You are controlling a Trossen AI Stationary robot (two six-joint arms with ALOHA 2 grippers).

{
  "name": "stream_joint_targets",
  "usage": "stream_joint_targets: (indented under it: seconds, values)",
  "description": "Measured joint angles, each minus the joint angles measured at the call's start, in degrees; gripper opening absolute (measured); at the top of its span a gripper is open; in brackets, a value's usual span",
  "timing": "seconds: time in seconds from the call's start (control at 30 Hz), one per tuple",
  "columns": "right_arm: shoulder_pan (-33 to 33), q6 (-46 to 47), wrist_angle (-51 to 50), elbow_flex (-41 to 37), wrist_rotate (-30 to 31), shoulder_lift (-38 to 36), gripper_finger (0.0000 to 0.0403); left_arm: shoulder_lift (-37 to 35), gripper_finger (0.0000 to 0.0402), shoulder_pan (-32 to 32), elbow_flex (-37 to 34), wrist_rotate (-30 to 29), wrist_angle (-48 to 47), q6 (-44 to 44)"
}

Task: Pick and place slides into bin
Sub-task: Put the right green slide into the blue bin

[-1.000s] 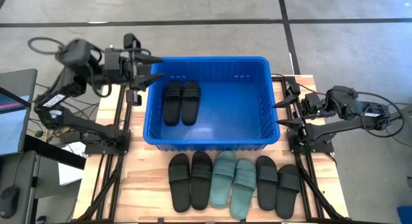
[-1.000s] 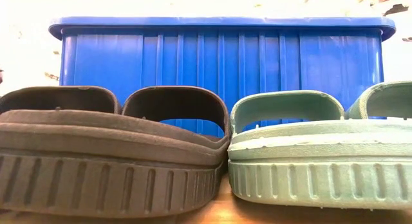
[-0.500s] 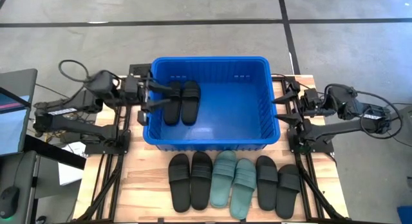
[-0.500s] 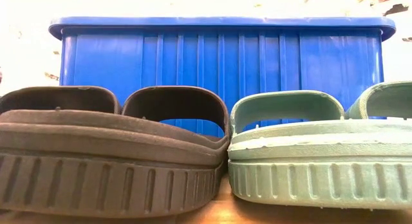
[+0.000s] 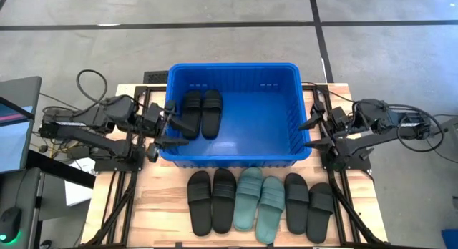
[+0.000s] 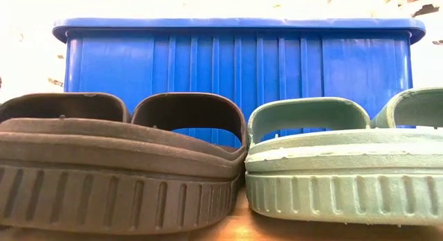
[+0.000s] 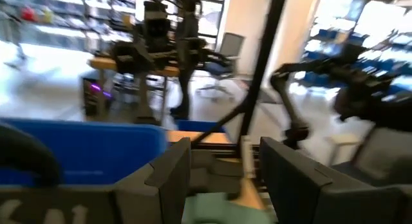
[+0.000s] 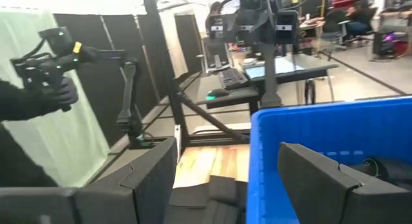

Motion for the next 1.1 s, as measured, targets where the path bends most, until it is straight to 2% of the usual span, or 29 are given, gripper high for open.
stream_joint_targets:
  seconds: [0.2, 0.4, 0.47, 0.73, 0.93, 1.1]
  values:
    - [1.27, 5.16, 0.81, 0.0, 0.09, 0.02, 0.0255, 0.0, 0.0171, -2.52, 0.02, 0.51, 1.3, -6.58]
    - [2.74, 17.67, 8.78, 0.0, -0.18, 3.21, 0.0255, 0.02, 0.0171, -3.09, 0.02, 0.59, 1.08, -10.52]
    - [3.66, 18.81, 9.4, 0.0, -0.28, 4.05, 0.0255, 0.02, 0.0171, -3.1, 0.02, 1.27, 0.96, -11.87]
    - [8.28, 27.72, -1.96, 0.01, -1.16, 6.54, 0.0255, 0.03, 0.0171, -3.76, 0.02, 1.38, -0.43, -13.61]
    - [15.41, 31.39, -4.12, -0.02, -3.25, 8.04, 0.0255, 1.98, 0.0171, -8.14, 0.07, -0.15, -0.95, -17.5]
    - [24.65, 35.89, -5.27, 0.02, 4.82, 8.58, 0.0255, 6.11, 0.0171, -13.46, 0.04, -3.64, -0.99, -19.27]
